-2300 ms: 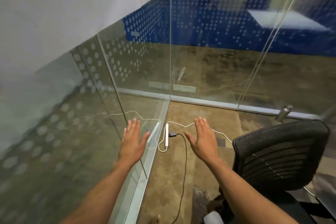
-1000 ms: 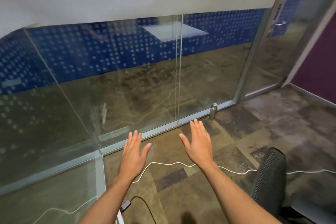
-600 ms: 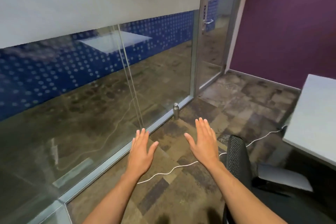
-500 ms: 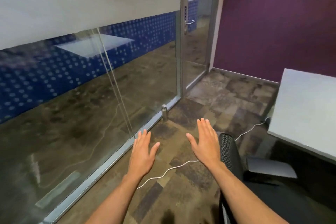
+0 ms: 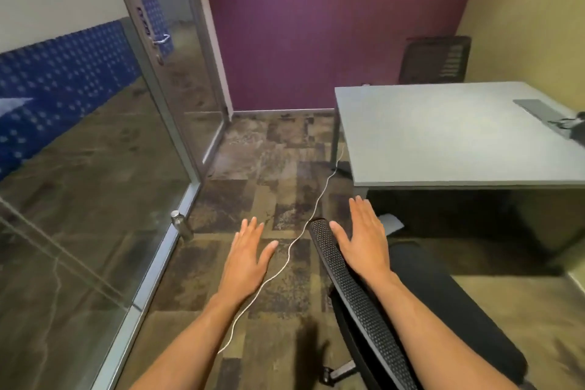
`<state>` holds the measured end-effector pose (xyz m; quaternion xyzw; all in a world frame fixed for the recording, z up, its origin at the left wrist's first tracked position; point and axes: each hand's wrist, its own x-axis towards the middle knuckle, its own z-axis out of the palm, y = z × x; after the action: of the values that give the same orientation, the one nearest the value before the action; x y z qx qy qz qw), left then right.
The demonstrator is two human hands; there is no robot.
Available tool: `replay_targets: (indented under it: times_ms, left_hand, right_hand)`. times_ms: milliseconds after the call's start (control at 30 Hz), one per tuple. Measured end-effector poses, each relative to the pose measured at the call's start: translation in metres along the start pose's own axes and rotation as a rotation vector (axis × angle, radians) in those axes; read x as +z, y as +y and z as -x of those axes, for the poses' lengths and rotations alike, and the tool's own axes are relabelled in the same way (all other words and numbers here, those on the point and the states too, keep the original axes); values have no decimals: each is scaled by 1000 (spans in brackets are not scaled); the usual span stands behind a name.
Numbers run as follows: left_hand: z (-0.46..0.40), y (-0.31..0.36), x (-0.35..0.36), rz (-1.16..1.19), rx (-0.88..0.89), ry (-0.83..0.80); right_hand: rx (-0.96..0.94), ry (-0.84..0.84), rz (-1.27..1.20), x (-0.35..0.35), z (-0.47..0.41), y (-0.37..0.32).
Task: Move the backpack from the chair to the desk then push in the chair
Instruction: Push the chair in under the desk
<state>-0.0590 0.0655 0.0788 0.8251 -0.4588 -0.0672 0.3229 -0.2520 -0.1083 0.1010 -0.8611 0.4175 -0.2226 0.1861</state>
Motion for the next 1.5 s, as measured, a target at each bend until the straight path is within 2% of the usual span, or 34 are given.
replay_targets:
  times_ms: [367, 533, 733, 933, 1100, 1233, 1500]
  left_hand:
    - [-60, 66, 55, 99, 319, -243]
    - [-67, 83, 80, 100, 428, -336]
    - [-80, 83, 101, 105, 558, -463]
    - [-90, 76, 106, 69, 673, -572]
    - [-98, 75, 103, -9, 811, -595]
    - [-104, 74, 105, -66, 847, -623]
    - [-105, 71, 112, -149, 926, -515]
  right_hand:
    - [298, 195, 10, -47, 45, 74]
    - [438, 226, 39, -60, 82, 91]
    - [677, 357, 60, -73, 120, 93]
    - [848, 402, 125, -63, 157, 64]
    - [947, 398, 195, -46, 186, 30]
    - [1009, 307, 241, -24, 200, 8]
    - [1004, 257, 314, -26, 193, -1]
